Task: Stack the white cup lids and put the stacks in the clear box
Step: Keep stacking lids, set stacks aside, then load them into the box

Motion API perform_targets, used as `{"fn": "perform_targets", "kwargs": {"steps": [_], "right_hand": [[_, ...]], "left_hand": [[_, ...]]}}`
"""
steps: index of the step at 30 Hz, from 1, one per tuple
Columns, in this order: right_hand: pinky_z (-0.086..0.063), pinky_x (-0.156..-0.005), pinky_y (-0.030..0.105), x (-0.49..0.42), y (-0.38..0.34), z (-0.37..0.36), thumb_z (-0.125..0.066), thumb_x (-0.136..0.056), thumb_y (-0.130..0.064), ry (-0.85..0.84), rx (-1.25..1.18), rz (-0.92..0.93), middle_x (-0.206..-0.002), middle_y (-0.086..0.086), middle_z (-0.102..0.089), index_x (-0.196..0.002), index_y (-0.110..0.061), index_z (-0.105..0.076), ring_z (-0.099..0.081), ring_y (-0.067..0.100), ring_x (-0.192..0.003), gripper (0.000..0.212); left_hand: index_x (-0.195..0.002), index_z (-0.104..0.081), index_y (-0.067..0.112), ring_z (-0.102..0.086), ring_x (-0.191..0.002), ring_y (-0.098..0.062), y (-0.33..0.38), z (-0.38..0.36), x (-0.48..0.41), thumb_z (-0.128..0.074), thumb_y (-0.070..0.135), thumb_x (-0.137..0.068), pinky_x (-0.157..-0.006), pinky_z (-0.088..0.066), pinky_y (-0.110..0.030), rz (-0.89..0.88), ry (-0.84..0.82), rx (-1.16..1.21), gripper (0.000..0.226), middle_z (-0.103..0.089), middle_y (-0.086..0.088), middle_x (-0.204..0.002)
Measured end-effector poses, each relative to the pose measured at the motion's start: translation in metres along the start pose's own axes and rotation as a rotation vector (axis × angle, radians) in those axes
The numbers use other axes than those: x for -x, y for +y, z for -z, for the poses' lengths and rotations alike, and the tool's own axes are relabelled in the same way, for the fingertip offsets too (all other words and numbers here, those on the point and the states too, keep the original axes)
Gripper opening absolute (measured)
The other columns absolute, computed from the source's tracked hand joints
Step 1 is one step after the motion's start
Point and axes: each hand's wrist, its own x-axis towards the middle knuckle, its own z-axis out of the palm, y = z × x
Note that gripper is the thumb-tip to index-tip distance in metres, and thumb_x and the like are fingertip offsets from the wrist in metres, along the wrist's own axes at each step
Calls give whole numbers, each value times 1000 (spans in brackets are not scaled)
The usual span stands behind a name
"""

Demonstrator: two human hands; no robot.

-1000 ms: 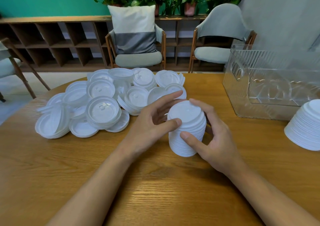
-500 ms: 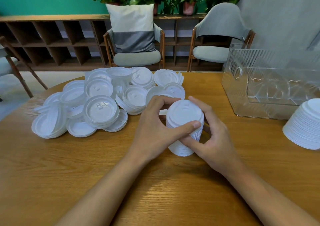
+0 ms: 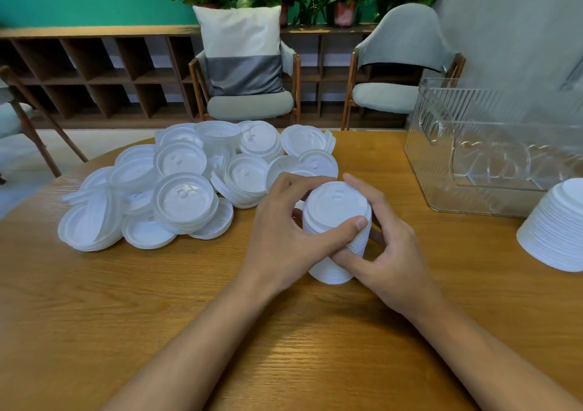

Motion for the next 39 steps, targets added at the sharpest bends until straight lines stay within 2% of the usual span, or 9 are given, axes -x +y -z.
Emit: {"fn": "perform_targets", "kwargs": {"steps": [4,12,18,21,23,27,30,33,39], "right_hand": [[-52,-103,25,-1,-1,0,-78,-81,-44,-2,7,10,-143,-32,-53,-154,-40,-40,-53,1,-136,82],[-56,-100,40,0,1,1,-82,-78,-36,-9,-4,-4,-137,-18,-61,-146,-27,-52,-59,14,-131,75],[-56,-97,30,1,0,3,-88,-74,-38,-70,-4,-52,-131,-21,-63,-142,-36,-49,-62,9,-125,78],[-55,-97,25,0,1,4,-87,-74,-49,-57,33,-46,-134,-25,-61,-141,-37,-48,-61,6,-126,78],[-52,-96,18,-1,2,6,-88,-74,-47,-29,69,-48,-133,-30,-59,-140,-37,-48,-58,0,-126,78],[-46,-91,8,-2,3,9,-86,-73,-41,58,71,-62,-129,-39,-56,-138,-35,-50,-56,-7,-123,74],[-46,-91,8,-2,4,10,-86,-73,-42,79,70,-69,-129,-38,-56,-138,-36,-50,-56,-7,-124,74],[-47,-92,9,-2,4,9,-86,-73,-42,71,66,-72,-130,-39,-56,-138,-34,-49,-56,-7,-124,75],[-47,-93,10,-2,4,9,-80,-72,-56,67,59,-75,-131,-38,-55,-139,-37,-48,-55,-6,-125,76]], "left_hand": [[-116,-72,36,-63,-115,-5,0,-1,0,-81,66,-68,-85,-51,-16,-11,41,-21,57,-65,15,-114],[-112,-67,33,-64,-108,0,3,1,0,-93,49,-70,-83,-47,-11,139,-85,63,51,-70,15,-112],[-114,-64,34,-64,-108,1,1,3,2,-92,54,-67,-84,-48,-10,163,-162,130,59,-70,16,-115],[-123,-68,31,-65,-117,-5,-8,9,-2,-66,60,-92,-94,-51,-19,120,-206,193,43,-72,14,-121],[-124,-72,25,-67,-118,-9,-19,11,-4,-42,51,-107,-98,-52,-25,116,-96,213,43,-75,10,-119],[-118,-75,21,-66,-113,0,-45,13,-9,-65,21,-102,-93,-46,-13,2,54,-180,19,-75,15,-114],[-127,-71,22,-65,-116,-6,-61,10,-10,-72,18,-95,-98,-51,-26,-68,-66,-413,33,-73,11,-123],[-127,-72,22,-68,-114,-14,-64,7,-12,-75,18,-94,-93,-56,-40,-97,-48,-484,33,-75,7,-122],[-111,-78,20,-72,-94,-11,-65,6,-15,-78,11,-92,-78,-60,-42,-173,-24,-485,21,-78,8,-101]]}}
